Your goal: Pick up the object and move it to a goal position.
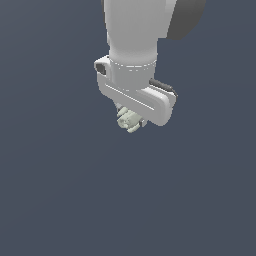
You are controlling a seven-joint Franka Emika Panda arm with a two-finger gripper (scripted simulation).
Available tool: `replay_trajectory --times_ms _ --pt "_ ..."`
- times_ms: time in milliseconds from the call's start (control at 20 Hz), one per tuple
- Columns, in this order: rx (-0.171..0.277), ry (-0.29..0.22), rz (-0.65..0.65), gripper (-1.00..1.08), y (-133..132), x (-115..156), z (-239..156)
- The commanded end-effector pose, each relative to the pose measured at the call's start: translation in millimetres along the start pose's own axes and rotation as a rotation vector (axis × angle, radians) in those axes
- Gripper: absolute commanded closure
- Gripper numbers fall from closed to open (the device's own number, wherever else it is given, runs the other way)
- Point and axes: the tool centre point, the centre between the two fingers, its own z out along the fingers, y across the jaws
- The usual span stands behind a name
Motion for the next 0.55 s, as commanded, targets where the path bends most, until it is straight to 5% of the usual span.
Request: replay_trajectory --times_ms 0,500 --pt "-0.001 -0.001 -0.001 1.08 2 4 -13" --pt "-0.001 -0.001 -0.001 1.08 5 11 -33"
